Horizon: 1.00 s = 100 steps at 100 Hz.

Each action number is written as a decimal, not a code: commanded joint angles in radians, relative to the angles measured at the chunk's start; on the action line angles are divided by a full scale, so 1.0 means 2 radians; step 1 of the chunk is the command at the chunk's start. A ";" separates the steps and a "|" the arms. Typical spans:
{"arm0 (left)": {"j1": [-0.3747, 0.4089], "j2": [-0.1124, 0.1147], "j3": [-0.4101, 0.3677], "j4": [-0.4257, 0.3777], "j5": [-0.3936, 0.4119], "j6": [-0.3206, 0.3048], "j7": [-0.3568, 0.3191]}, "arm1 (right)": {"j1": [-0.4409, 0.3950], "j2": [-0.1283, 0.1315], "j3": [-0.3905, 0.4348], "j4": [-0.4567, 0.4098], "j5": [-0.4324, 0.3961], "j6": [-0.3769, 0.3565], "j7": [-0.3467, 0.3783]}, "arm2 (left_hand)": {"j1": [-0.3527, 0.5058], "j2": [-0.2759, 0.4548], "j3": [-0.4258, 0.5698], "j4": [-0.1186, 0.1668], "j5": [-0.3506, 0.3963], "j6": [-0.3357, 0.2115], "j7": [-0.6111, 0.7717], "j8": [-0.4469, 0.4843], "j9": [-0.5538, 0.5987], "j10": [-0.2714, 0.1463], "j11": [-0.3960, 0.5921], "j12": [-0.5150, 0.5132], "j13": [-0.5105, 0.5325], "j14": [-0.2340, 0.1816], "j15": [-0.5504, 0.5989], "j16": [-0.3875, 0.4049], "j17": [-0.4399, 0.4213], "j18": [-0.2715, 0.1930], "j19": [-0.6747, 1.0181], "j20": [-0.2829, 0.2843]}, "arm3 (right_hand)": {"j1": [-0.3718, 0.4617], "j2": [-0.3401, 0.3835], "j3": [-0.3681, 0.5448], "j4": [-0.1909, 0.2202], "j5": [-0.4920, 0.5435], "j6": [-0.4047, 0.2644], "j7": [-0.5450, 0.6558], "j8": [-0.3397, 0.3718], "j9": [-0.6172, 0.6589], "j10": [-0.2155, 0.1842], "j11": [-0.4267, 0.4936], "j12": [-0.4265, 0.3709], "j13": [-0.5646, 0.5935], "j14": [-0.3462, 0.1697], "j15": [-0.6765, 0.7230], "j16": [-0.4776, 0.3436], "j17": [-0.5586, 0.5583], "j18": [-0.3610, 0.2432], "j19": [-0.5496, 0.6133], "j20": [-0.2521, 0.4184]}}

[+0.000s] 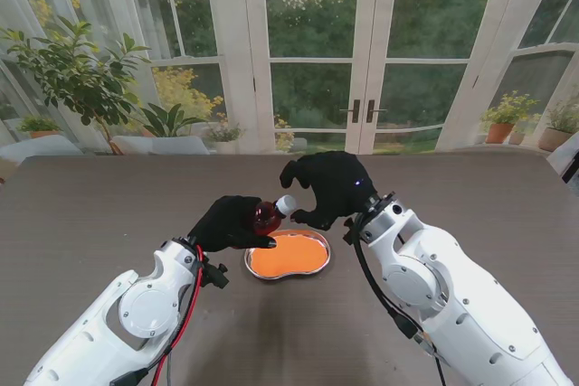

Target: Collect the cotton balls from the tray into a sample bottle

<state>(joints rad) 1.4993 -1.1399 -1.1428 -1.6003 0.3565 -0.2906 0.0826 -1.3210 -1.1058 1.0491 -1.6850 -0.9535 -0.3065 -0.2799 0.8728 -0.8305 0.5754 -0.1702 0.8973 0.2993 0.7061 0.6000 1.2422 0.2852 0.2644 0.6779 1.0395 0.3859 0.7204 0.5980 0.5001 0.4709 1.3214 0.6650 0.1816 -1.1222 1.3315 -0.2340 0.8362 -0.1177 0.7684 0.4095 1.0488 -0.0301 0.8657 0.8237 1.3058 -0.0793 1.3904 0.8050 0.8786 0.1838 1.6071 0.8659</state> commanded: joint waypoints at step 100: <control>-0.003 -0.001 0.002 0.000 -0.003 -0.001 -0.012 | 0.007 -0.005 -0.015 0.011 0.002 -0.009 -0.011 | 0.098 0.137 0.154 0.003 0.073 -0.084 0.058 0.005 0.022 -0.017 0.008 0.000 0.005 0.012 0.009 0.002 -0.014 -0.004 0.006 0.003 | 0.031 -0.037 0.035 -0.007 0.072 -0.003 0.035 0.021 0.062 -0.020 0.002 -0.001 0.007 -0.015 0.047 0.026 0.023 -0.003 0.015 -0.004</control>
<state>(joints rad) 1.4923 -1.1397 -1.1396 -1.5983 0.3544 -0.2933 0.0784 -1.3031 -1.1125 1.0210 -1.6603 -0.9452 -0.3221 -0.3129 0.8728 -0.8304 0.5754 -0.1701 0.8973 0.2993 0.7061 0.6001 1.2422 0.2852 0.2644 0.6779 1.0395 0.3862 0.7204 0.5980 0.5000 0.4712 1.3214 0.6650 0.2337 -1.1362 1.3402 -0.2340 0.9842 -0.1313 0.8200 0.4278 1.1571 -0.0453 0.8653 0.8237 1.3058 -0.0802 1.4413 0.8405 0.9086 0.1838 1.6070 0.8653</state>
